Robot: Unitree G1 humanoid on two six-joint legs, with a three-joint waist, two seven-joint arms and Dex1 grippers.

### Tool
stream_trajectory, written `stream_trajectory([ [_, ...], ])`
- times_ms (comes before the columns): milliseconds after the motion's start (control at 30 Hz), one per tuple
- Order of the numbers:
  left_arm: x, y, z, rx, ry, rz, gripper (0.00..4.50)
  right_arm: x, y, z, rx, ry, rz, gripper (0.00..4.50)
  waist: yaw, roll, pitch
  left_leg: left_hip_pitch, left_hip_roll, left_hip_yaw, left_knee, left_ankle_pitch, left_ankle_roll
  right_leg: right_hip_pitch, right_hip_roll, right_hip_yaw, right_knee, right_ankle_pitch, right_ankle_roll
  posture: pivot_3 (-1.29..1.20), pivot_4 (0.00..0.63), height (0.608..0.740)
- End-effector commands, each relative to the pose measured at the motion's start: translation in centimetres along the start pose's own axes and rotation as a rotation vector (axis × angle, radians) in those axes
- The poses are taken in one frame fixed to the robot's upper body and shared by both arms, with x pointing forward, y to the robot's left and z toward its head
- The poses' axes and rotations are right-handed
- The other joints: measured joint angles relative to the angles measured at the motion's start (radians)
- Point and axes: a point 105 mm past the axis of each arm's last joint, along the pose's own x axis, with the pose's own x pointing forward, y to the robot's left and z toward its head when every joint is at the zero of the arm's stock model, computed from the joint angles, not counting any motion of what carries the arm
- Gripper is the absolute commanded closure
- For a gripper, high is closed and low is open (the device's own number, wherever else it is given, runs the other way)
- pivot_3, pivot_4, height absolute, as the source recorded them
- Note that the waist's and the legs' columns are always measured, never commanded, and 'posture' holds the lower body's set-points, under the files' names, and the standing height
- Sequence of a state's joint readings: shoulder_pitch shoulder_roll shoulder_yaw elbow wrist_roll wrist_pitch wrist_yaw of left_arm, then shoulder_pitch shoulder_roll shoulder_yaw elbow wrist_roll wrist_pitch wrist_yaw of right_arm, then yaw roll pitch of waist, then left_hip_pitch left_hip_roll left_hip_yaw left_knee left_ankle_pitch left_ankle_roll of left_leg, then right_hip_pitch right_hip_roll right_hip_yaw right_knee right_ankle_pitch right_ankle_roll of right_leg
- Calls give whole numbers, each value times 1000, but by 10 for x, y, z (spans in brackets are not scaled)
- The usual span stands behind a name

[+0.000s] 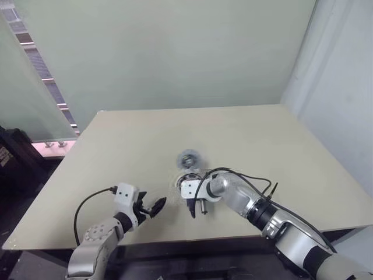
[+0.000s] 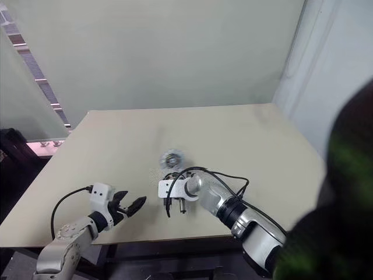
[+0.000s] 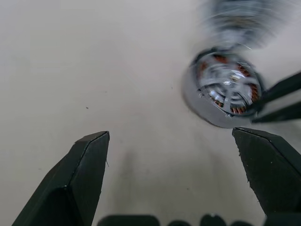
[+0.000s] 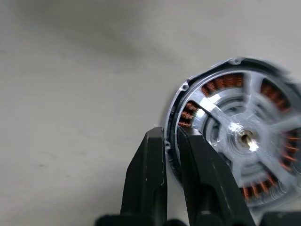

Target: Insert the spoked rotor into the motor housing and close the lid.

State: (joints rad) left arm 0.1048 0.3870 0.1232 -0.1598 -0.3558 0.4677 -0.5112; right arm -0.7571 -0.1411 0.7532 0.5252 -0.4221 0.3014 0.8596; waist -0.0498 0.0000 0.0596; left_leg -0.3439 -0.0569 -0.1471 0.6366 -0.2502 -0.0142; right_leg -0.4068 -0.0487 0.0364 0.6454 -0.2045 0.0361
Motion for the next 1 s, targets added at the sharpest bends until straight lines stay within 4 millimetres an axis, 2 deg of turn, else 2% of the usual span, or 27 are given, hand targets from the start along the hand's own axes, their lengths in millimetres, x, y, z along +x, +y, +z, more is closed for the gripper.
stream_trajectory([
  [33,1,0,10,36,-33,-7,0,-3,-5,5,26,-37,-37,4429,0,0,0,0,0,0,0,0,0,0,0,0,0,0,0,0,0,740],
  [333,3,0,6,41,-23,-6,0,-19,-4,20,213,-111,-27,4489,0,0,0,-2,-1,-1,0,0,0,-1,0,0,0,0,0,0,0,740],
  [467,6,-2,3,39,-21,-9,0,-33,7,26,317,-127,31,4489,1,0,0,-5,-1,-1,0,-1,0,-4,0,-1,-2,0,0,0,0,740],
  [633,9,-5,1,31,-23,-13,0,-46,29,45,510,-223,134,4489,1,0,0,-7,0,-2,0,-1,-1,-5,0,-1,-2,0,0,0,0,740],
  [767,11,-5,-2,18,-25,-7,0,-43,42,49,677,-237,141,4489,0,0,0,-7,0,-2,1,-1,-1,-5,0,-2,-2,0,0,0,0,740],
  [1000,8,-1,-5,6,-29,15,0,-25,35,51,943,-247,-5,4489,0,0,0,-7,1,-2,1,-1,-1,-5,0,-3,-1,0,0,0,0,740],
])
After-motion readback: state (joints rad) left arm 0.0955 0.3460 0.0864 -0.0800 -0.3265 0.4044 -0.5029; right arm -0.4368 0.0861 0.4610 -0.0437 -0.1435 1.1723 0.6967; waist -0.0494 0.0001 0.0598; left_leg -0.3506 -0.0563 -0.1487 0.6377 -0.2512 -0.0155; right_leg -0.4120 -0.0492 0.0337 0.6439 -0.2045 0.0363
